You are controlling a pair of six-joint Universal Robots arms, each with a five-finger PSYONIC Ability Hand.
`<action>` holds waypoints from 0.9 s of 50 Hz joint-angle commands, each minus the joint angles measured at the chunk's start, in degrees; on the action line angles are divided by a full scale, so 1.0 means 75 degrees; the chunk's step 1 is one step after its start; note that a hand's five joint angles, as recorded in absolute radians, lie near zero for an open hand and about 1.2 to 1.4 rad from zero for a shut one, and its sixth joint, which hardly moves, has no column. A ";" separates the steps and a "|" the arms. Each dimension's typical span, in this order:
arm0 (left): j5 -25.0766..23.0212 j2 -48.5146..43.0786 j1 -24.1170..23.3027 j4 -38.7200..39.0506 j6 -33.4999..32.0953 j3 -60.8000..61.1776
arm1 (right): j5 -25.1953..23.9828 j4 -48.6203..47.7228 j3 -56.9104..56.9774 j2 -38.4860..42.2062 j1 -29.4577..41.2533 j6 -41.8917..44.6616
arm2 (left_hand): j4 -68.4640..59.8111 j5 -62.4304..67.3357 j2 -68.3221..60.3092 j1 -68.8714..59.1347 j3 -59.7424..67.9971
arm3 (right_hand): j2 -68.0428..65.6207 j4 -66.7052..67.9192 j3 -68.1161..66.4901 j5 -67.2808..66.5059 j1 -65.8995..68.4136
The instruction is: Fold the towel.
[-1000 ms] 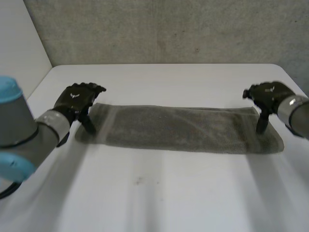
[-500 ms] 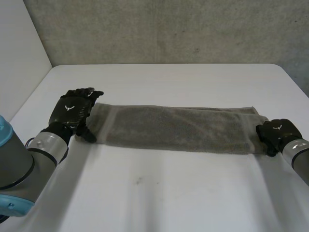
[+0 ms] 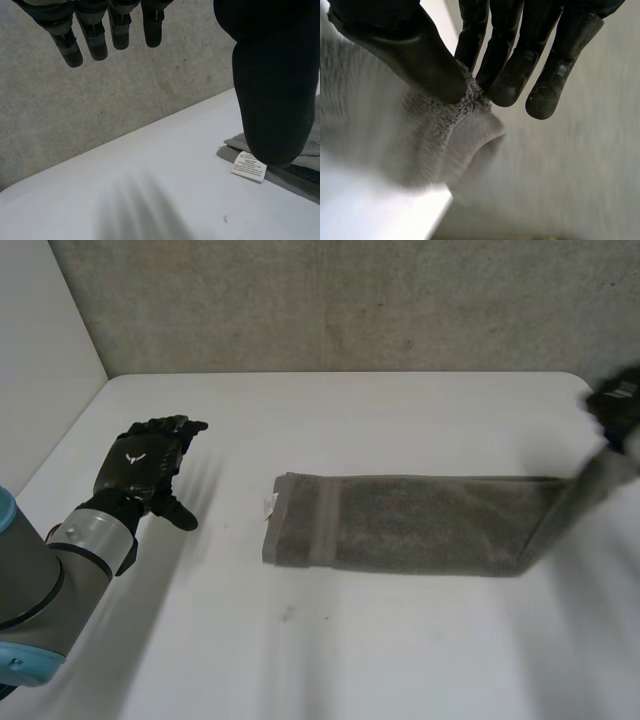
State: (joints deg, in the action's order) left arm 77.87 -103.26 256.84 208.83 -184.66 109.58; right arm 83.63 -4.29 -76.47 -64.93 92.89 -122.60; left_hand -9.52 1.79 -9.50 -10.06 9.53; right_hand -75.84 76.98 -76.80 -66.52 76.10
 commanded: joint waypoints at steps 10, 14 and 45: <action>0.0000 -0.0002 0.0009 0.0012 -0.0012 0.0038 | 0.0134 -0.0062 0.2051 0.2737 0.5741 -0.0376 | -0.0064 -0.0239 -0.0066 0.0008 0.0063 | -0.0555 0.0403 -0.0426 -0.0463 0.0520; -0.0023 -0.0002 0.0032 0.0046 -0.0012 0.0108 | 0.0146 -0.0062 0.1993 0.3137 0.6000 -0.0528 | -0.0064 -0.0239 -0.0066 0.0008 0.0063 | -0.0555 0.0403 -0.0426 -0.0463 0.0520; -0.0023 -0.0119 -0.0085 0.0105 -0.0035 0.0144 | -0.0065 -0.0073 -0.2425 0.0220 0.2356 -0.3963 | -0.0064 -0.0239 -0.0066 0.0008 0.0063 | 0.6413 -0.6564 0.6541 0.6504 -0.6447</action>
State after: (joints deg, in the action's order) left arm 77.70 -103.90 256.50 209.59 -184.86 110.62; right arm 85.64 -2.92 -91.36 -64.14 112.86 -153.88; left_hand -9.50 1.79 -9.48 -10.06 9.53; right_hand -18.33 18.27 -18.19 -7.75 17.90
